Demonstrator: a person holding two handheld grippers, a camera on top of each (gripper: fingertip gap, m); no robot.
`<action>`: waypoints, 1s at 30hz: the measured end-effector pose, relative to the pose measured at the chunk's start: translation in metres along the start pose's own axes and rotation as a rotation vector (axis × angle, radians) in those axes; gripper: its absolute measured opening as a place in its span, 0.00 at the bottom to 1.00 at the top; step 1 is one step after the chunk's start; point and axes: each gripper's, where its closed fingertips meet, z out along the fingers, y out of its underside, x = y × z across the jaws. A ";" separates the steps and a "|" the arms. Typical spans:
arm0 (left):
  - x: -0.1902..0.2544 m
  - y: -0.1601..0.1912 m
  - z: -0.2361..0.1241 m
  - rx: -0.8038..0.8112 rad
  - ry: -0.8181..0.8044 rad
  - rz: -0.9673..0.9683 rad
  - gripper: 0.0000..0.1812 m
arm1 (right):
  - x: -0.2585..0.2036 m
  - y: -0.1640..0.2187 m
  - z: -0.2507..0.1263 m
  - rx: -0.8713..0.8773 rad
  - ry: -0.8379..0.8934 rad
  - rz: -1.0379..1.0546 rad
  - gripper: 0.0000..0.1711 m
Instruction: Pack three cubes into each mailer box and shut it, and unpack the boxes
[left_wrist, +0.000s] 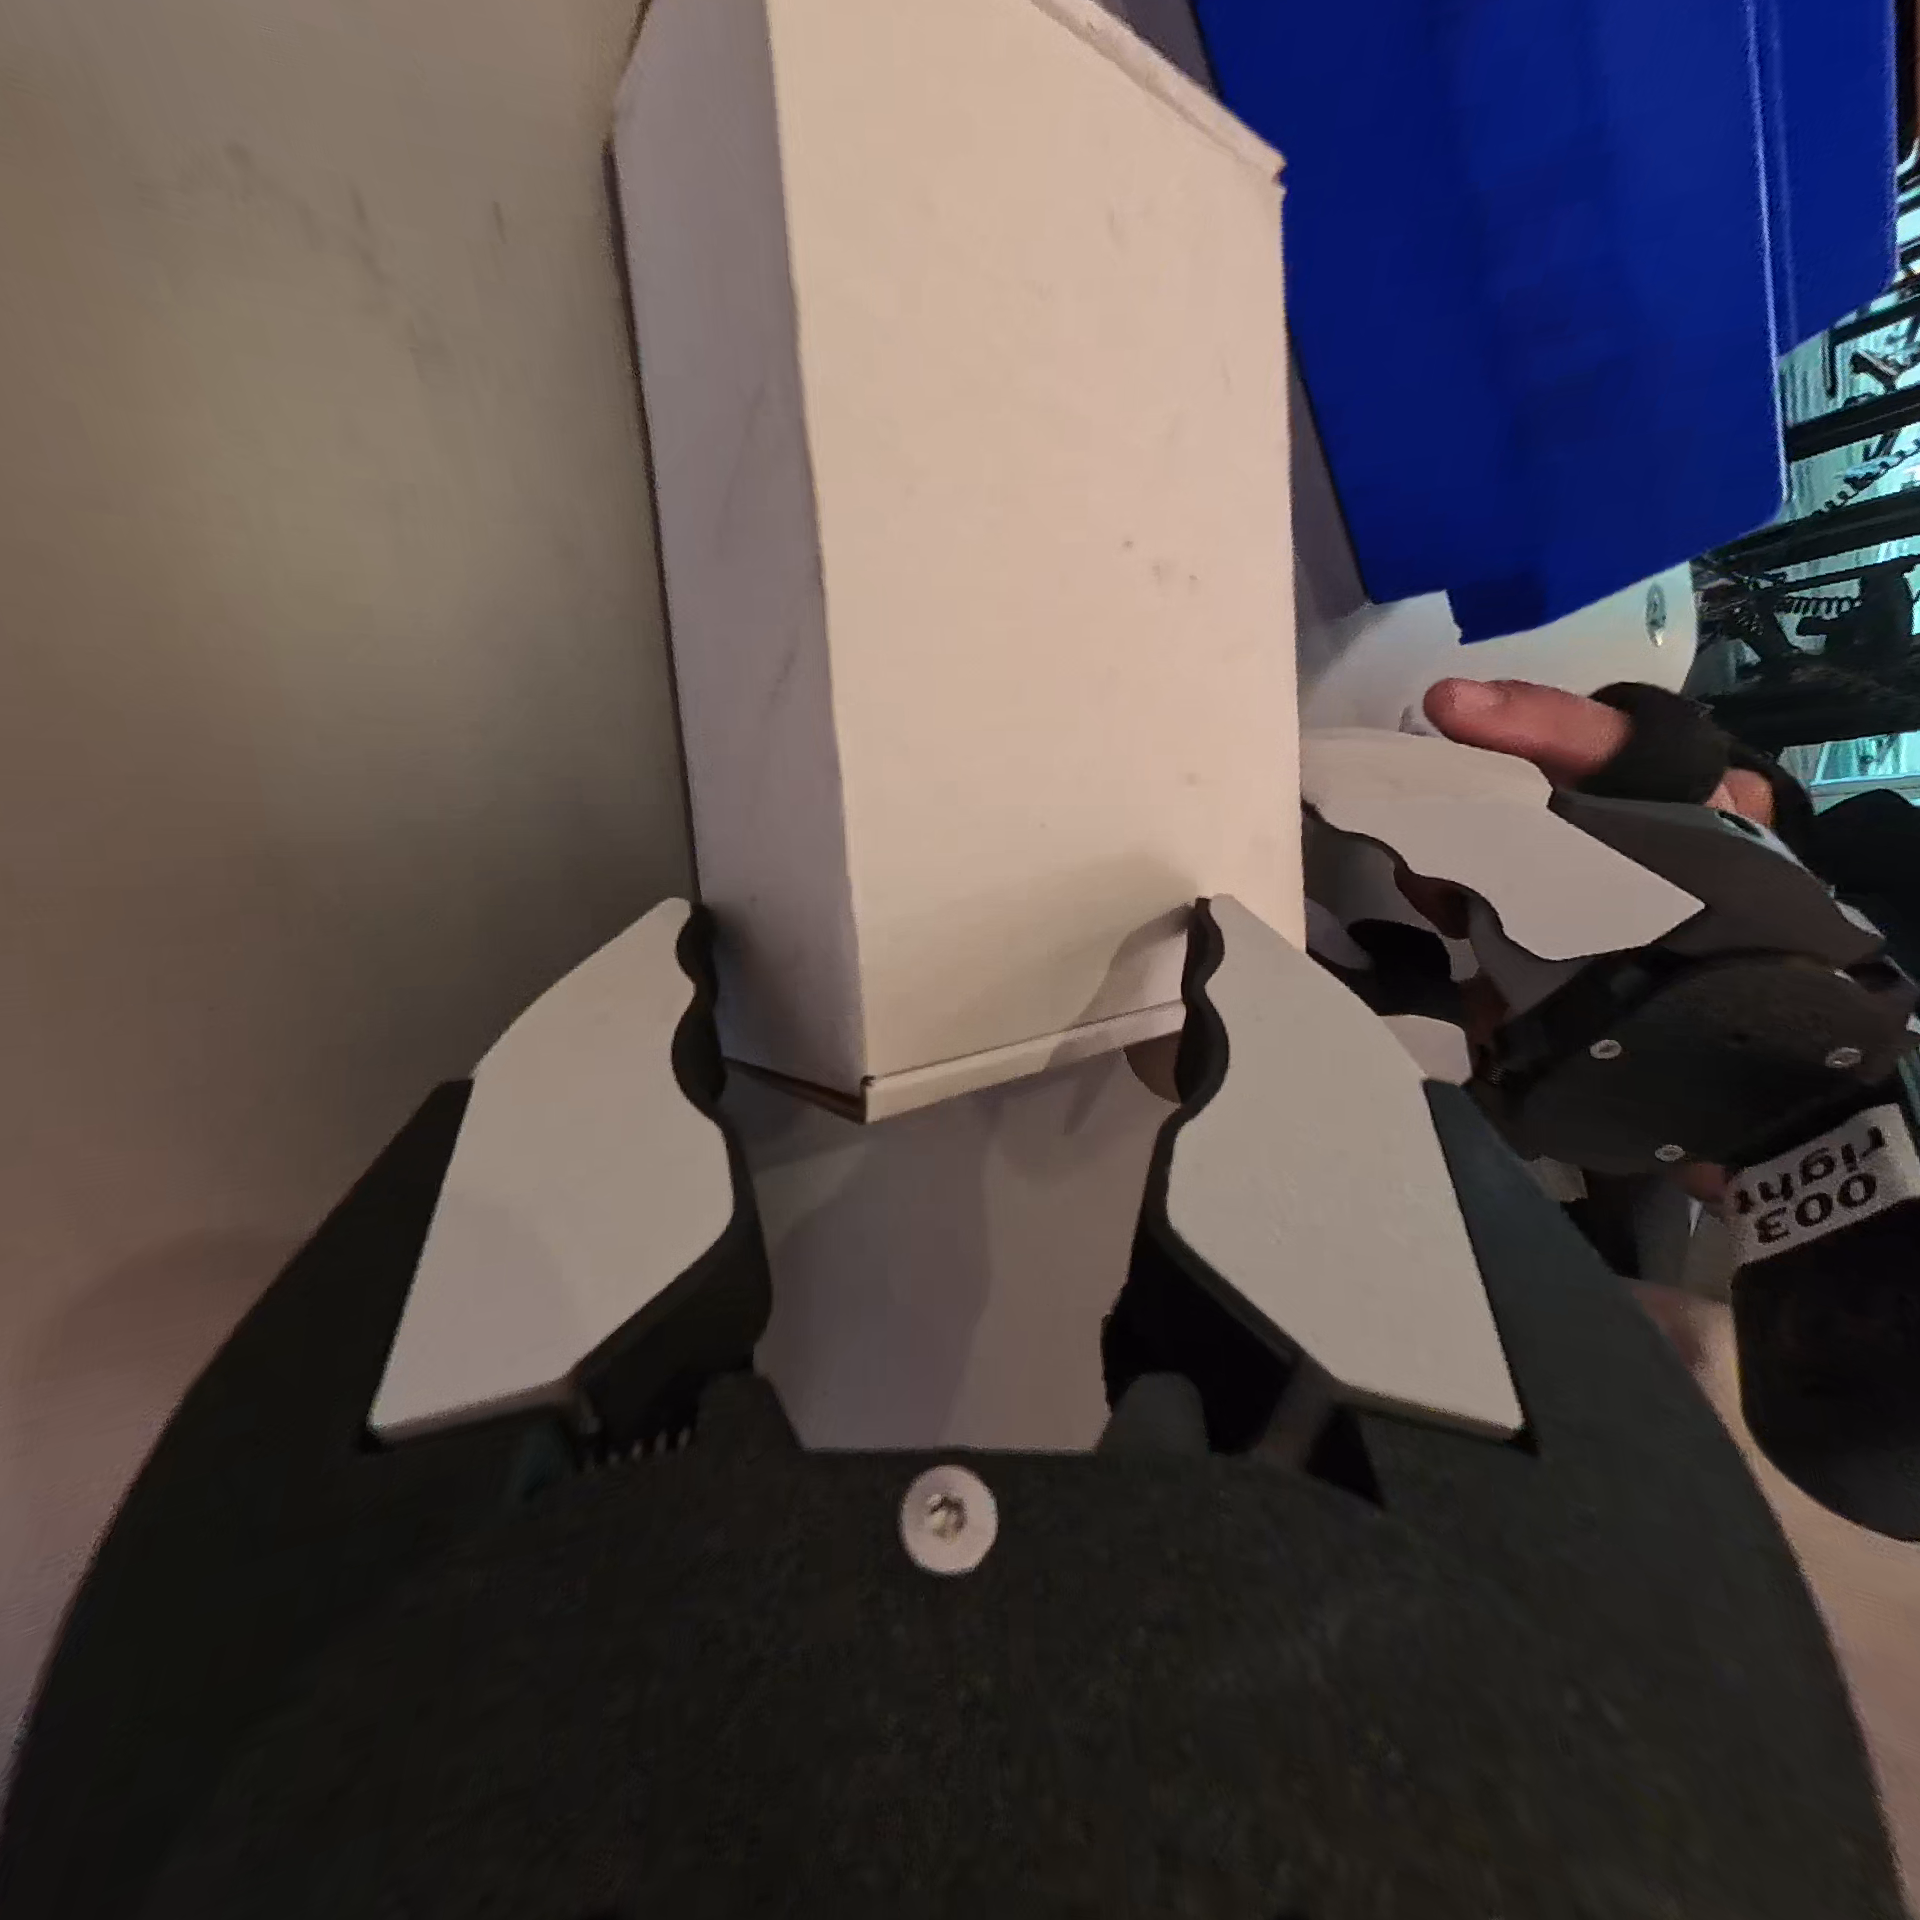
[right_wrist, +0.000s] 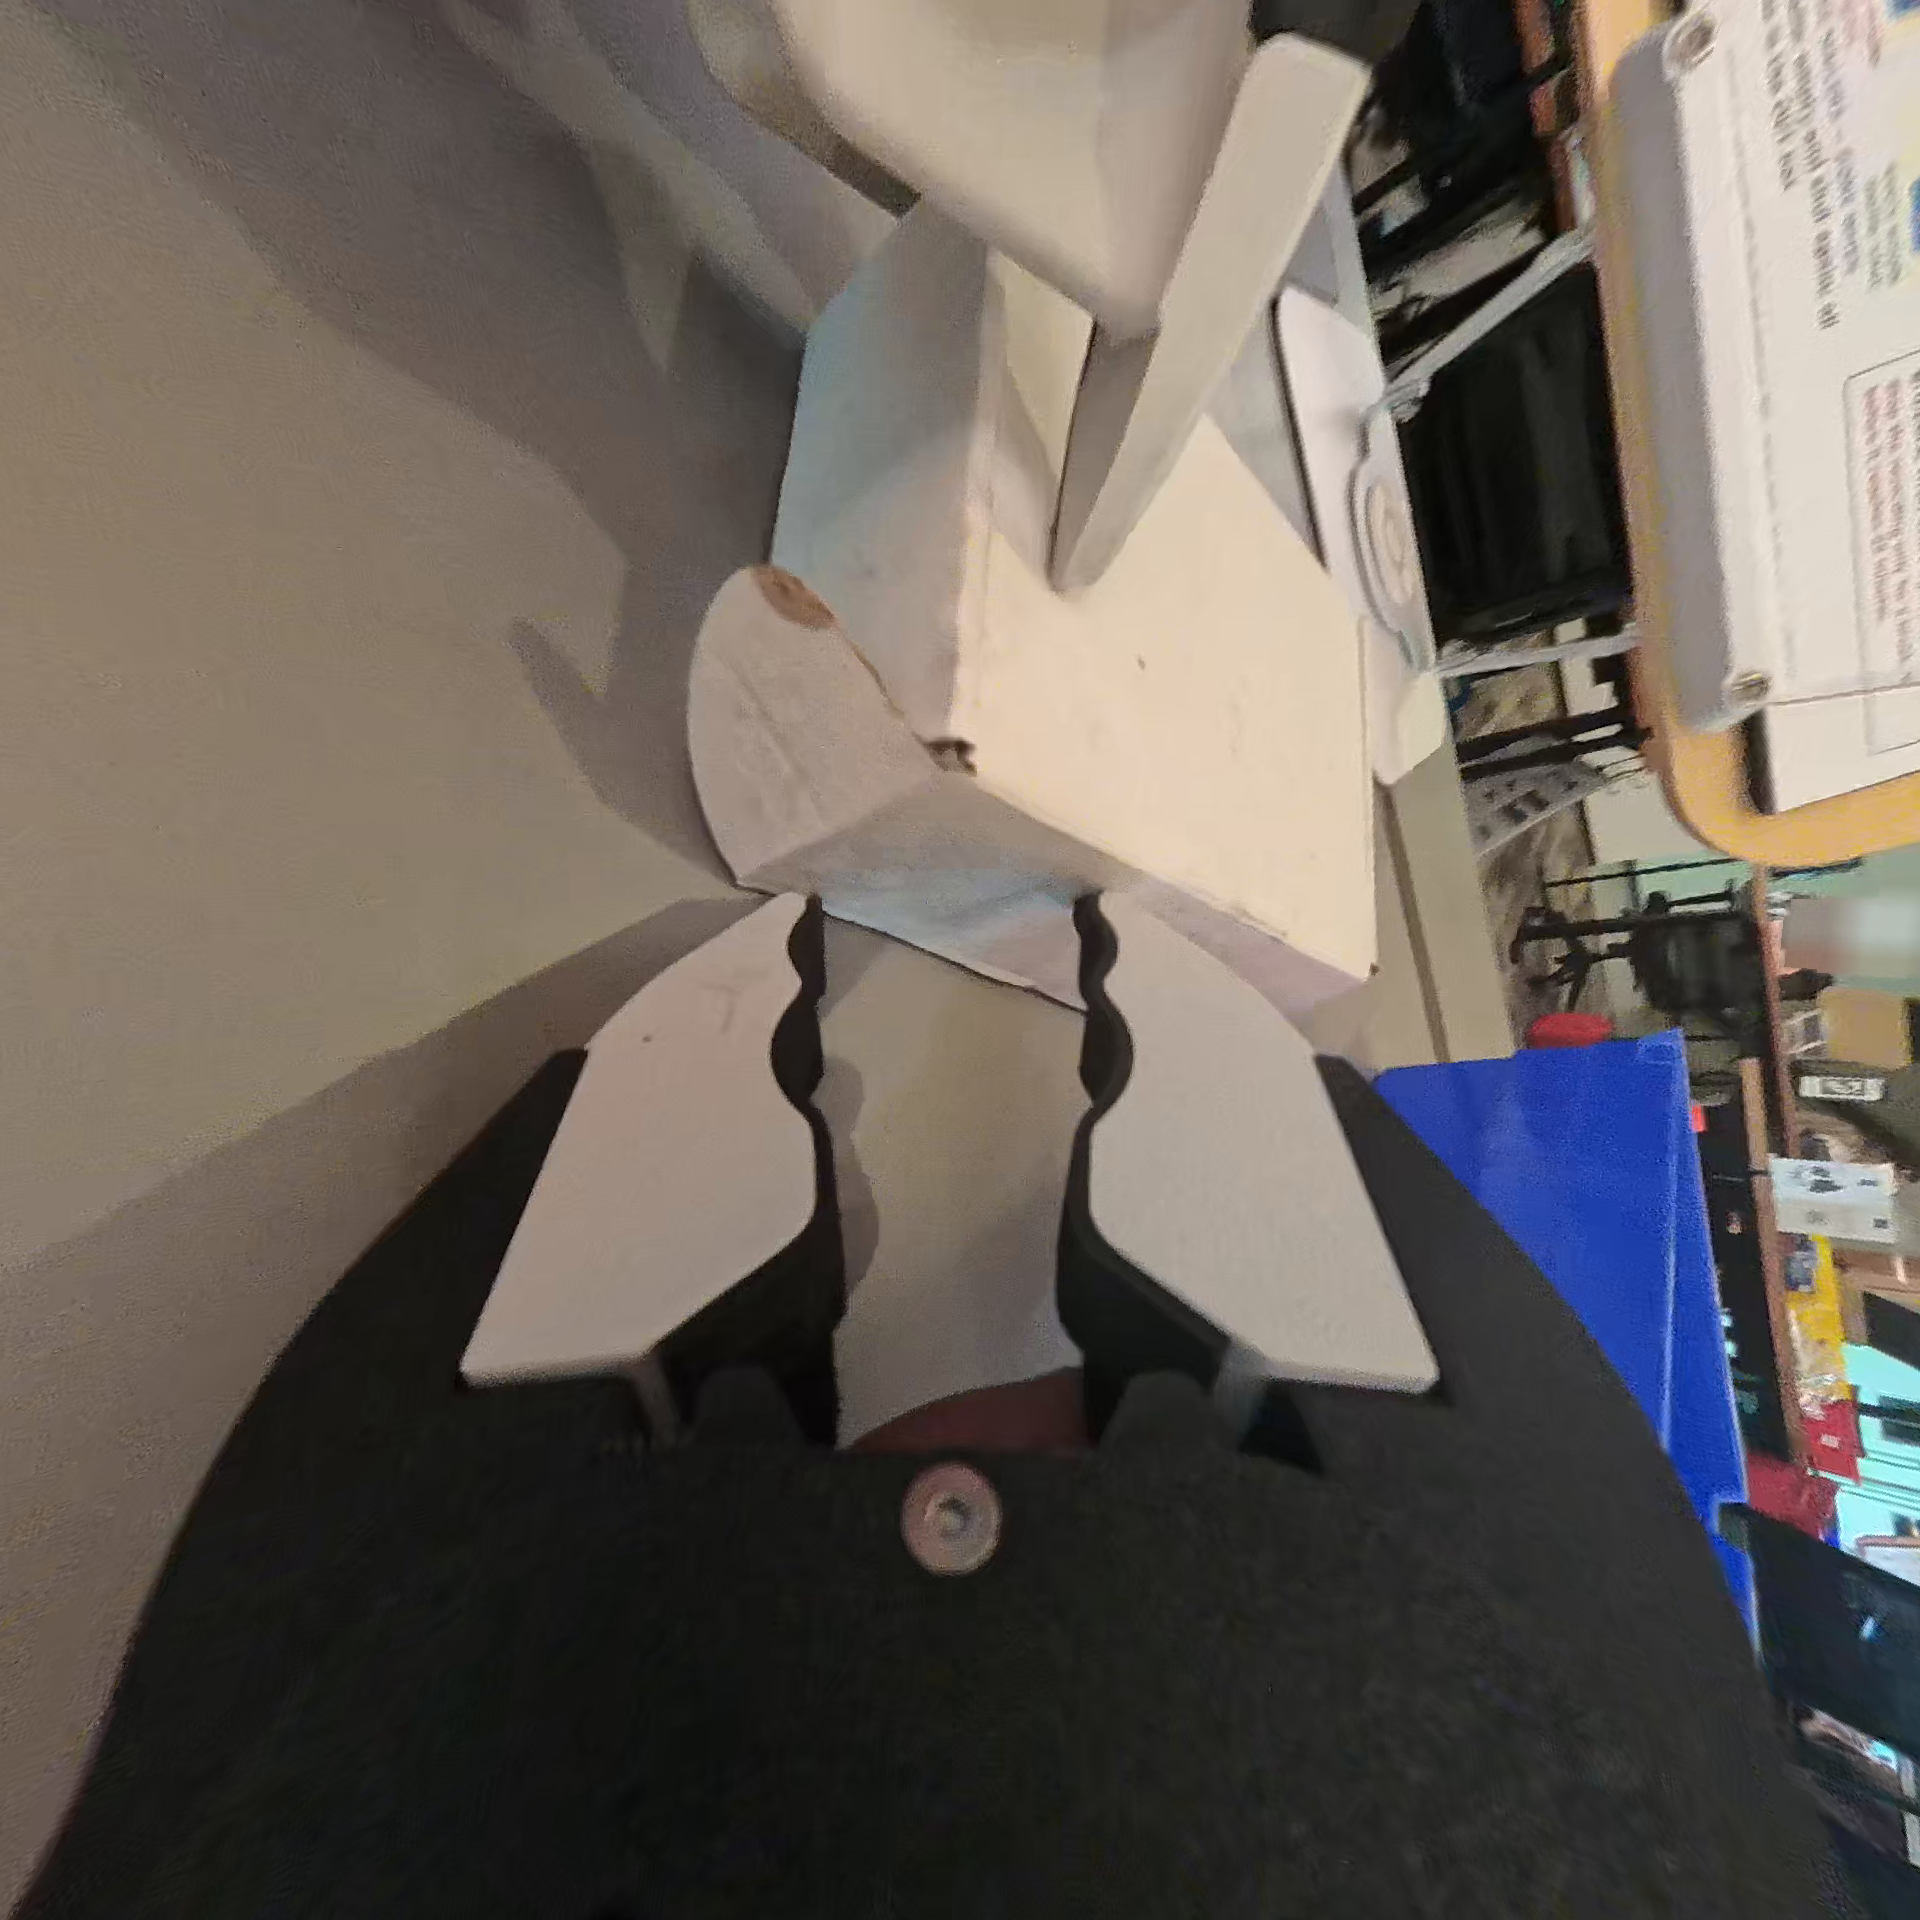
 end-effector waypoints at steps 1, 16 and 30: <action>0.003 0.005 -0.001 0.001 0.012 -0.008 0.47 | 0.001 -0.003 -0.001 0.027 0.022 0.014 0.27; 0.104 0.121 -0.057 -0.023 0.539 -0.097 0.36 | -0.012 -0.108 -0.148 0.596 -0.087 0.084 0.27; 0.117 0.216 -0.052 0.079 -0.219 0.759 0.51 | -0.093 0.046 -0.209 0.035 -0.442 0.392 0.51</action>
